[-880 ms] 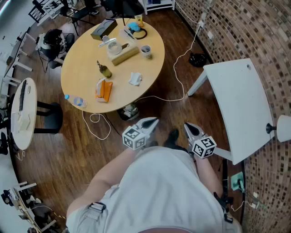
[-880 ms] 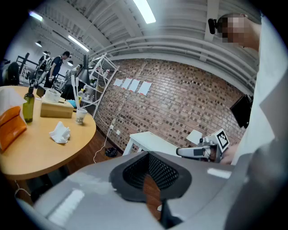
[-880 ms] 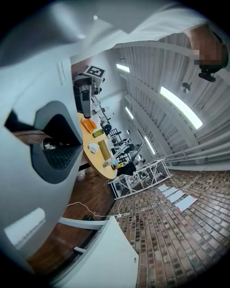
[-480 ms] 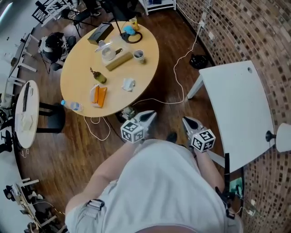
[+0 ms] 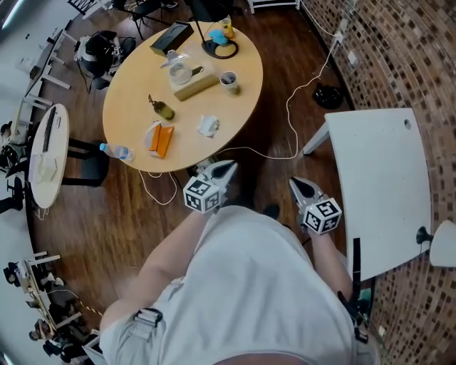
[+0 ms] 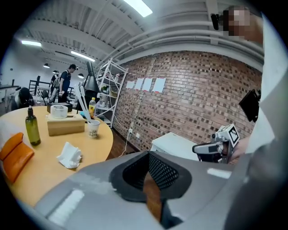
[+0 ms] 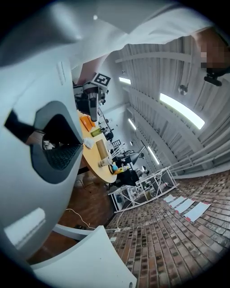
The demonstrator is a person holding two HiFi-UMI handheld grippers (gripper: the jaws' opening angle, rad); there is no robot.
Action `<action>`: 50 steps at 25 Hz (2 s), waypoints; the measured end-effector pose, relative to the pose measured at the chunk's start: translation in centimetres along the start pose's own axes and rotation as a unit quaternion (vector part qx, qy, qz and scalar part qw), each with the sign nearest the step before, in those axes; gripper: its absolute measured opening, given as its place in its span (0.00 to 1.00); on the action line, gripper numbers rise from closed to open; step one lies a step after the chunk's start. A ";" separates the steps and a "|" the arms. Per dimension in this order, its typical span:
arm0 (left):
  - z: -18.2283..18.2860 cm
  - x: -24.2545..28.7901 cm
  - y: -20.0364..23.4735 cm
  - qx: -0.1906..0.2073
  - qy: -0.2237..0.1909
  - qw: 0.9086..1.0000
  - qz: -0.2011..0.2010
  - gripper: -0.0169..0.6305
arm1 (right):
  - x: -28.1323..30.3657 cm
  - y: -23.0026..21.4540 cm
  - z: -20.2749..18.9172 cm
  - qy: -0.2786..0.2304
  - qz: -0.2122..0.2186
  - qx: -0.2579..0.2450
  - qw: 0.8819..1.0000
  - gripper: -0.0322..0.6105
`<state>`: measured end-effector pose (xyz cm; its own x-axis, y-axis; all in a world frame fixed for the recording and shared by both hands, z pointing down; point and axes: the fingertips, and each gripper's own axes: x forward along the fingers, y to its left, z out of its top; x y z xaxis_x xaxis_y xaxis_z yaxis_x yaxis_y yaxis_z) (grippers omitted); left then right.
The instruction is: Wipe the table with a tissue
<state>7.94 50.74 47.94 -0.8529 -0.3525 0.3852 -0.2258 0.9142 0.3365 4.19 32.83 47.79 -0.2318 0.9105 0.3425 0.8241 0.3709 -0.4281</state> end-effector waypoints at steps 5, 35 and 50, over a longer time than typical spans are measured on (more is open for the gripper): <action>-0.5 0.4 4.2 -0.008 0.013 1.000 0.026 0.03 | 2.7 -0.6 1.5 0.007 0.001 -0.005 1.000 0.06; -4.7 5.9 29.7 0.060 0.221 0.955 0.188 0.52 | 11.2 -6.8 8.1 -0.003 -0.129 0.019 0.991 0.06; -6.0 5.3 31.8 0.099 0.249 0.951 0.153 0.62 | 14.8 -6.2 8.4 0.009 -0.135 0.033 0.990 0.06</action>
<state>-0.97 76.76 65.88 -0.5759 -0.0702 0.8145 -0.1286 0.9917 -0.0055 -8.69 45.54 48.47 -0.4290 0.7731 0.4673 0.6981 0.6120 -0.3717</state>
